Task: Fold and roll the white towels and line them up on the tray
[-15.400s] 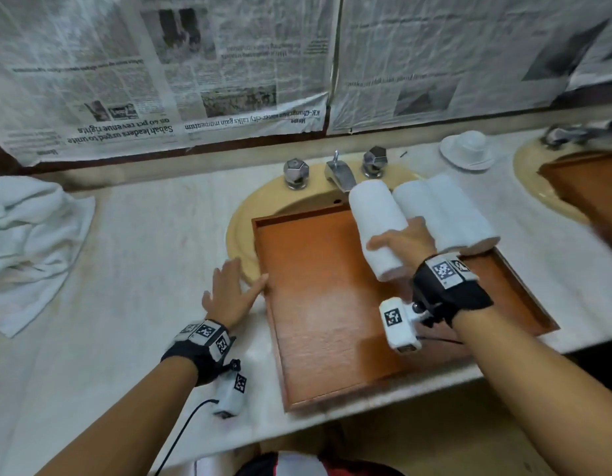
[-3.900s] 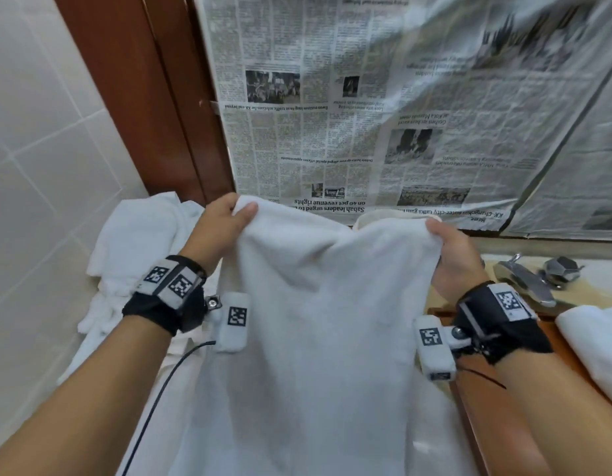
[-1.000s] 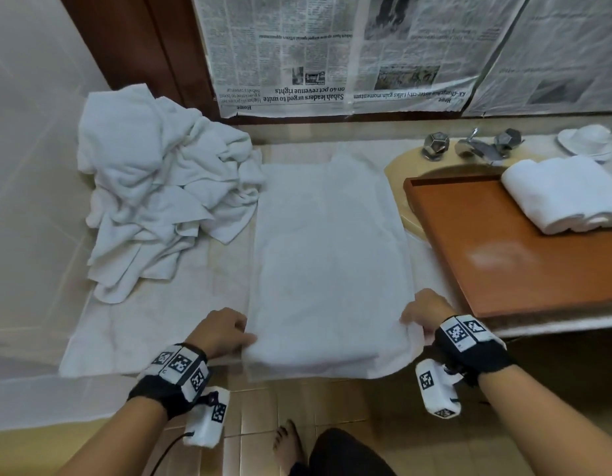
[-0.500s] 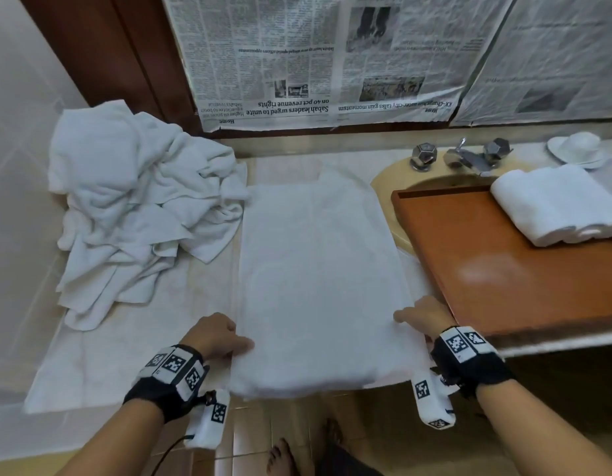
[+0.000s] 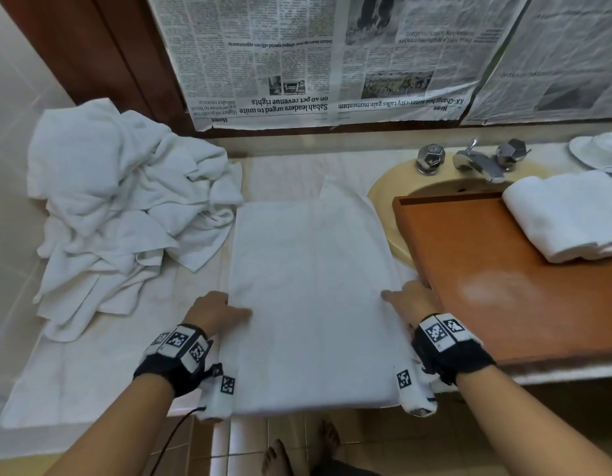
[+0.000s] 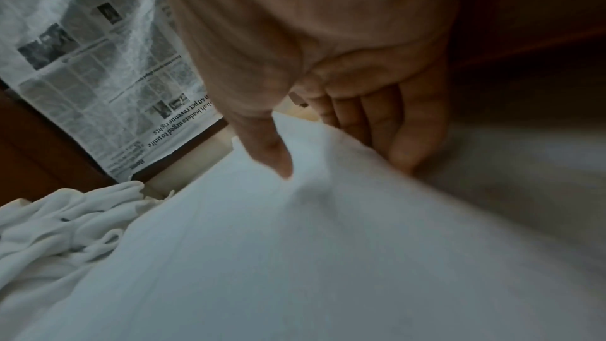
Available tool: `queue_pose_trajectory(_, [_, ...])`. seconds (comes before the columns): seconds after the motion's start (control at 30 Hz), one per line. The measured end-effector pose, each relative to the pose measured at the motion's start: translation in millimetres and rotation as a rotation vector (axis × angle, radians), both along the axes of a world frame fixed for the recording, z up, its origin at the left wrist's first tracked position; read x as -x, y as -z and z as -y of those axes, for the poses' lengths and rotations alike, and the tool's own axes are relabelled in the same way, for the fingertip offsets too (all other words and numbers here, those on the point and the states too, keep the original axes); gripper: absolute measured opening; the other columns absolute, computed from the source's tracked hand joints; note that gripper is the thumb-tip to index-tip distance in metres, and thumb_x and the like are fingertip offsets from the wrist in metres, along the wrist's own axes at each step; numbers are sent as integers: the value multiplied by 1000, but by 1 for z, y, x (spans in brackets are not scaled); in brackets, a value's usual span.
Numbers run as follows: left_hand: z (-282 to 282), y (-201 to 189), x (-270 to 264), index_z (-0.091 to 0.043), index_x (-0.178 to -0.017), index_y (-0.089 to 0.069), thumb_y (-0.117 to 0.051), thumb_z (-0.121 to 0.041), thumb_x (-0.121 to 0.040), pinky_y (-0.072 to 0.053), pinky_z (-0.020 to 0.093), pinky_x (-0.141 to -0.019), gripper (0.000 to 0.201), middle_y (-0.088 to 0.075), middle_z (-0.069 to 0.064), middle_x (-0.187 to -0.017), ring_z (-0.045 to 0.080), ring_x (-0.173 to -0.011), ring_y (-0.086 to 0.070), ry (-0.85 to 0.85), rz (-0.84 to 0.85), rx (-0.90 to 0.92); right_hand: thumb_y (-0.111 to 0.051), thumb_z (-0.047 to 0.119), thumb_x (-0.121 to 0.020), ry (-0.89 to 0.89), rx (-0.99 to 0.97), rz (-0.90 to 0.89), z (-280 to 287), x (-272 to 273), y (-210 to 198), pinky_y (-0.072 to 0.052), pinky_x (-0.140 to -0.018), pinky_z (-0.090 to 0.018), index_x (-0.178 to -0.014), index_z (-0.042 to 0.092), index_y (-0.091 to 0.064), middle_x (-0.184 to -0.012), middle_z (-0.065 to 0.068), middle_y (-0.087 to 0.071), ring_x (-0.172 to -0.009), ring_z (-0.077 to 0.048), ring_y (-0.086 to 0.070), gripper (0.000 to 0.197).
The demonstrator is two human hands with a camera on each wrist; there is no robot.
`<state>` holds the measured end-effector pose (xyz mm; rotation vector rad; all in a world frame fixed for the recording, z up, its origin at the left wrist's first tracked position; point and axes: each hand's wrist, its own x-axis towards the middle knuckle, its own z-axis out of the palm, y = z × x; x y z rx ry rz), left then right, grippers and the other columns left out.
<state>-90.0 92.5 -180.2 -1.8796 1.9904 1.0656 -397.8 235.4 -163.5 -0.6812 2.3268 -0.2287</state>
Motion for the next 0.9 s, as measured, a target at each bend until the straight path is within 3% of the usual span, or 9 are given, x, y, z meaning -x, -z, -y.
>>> queue_pose_trajectory(0.07, [8, 1, 7, -10, -93, -57, -65, -36, -85, -41, 27, -74, 28, -60, 5, -104, 27, -99, -57, -70, -12, 57, -53, 21, -94, -19, -1, -42, 10, 3, 0, -41, -68, -26, -112, 1, -55, -107, -14, -61, -81, -26, -51, 27])
queue_pose_trajectory(0.17, [7, 5, -4, -5, -102, -59, -66, -32, -80, -43, 26, -74, 35, -61, 9, -109, 27, -99, -58, -48, 105, -25, -51, 13, -90, -73, -101, -25, 11, 9, 8, -42, -60, -26, -98, 2, -55, -85, -9, -57, -74, -25, -55, 14])
queue_pose_trajectory(0.27, [4, 8, -15, -8, -88, -61, -71, -33, -76, -45, 24, -66, 28, -66, 8, -96, 23, -87, -62, -28, 112, -125, -57, 20, -86, -79, -117, 68, 13, 13, 9, -42, -53, -24, -94, 3, -51, -80, -8, -56, -68, -24, -57, 20])
queue_pose_trajectory(0.4, [13, -3, 0, -8, -70, -54, -73, -26, -76, -41, 25, -60, 26, -57, 6, -73, 23, -70, -56, -156, -55, -112, -59, 26, -88, -91, -110, 62, 35, 23, 13, -50, -80, -29, -107, 4, -48, -100, -10, -56, -94, -29, -59, 31])
queue_pose_trajectory(0.47, [23, -7, 12, -4, -75, -57, -70, -29, -66, -43, 25, -62, 29, -59, 9, -72, 26, -70, -57, -189, -72, -119, -59, 28, -89, -78, -93, 61, 48, 26, 13, -50, -90, -34, -121, 2, -51, -115, -14, -58, -103, -31, -59, 42])
queue_pose_trajectory(0.57, [39, -6, 28, 1, -93, -60, -66, -33, -72, -41, 27, -65, 40, -63, 15, -86, 27, -76, -58, -221, -88, -113, -62, 29, -91, -36, -1, 101, 67, 29, 12, -47, -96, -36, -130, -4, -49, -126, -17, -57, -113, -34, -57, 53])
queue_pose_trajectory(0.67, [61, -1, 43, 9, -109, -59, -66, -33, -86, -38, 30, -69, 48, -61, 24, -96, 31, -85, -60, -307, -196, -68, -63, 23, -89, -7, 70, 97, 87, 34, 13, -50, -87, -36, -121, -2, -55, -117, -17, -62, -103, -34, -60, 42])
queue_pose_trajectory(0.8, [92, 1, 60, -4, -76, -55, -69, -29, -86, -37, 28, -58, 31, -53, 11, -70, 22, -59, -49, -474, -348, -67, -56, 19, -92, -32, 85, 55, 111, 40, 14, -42, -72, -31, -117, -3, -55, -101, -15, -58, -89, -29, -55, 34])
queue_pose_trajectory(0.9, [114, 1, 67, 6, -95, -63, -71, -30, -85, -46, 34, -68, 38, -66, 22, -87, 28, -74, -60, -572, -446, -113, -45, 22, -99, -80, 127, -24, 127, 41, 13, -37, -74, -27, -122, -3, -55, -115, -20, -61, -100, -33, -57, 35])
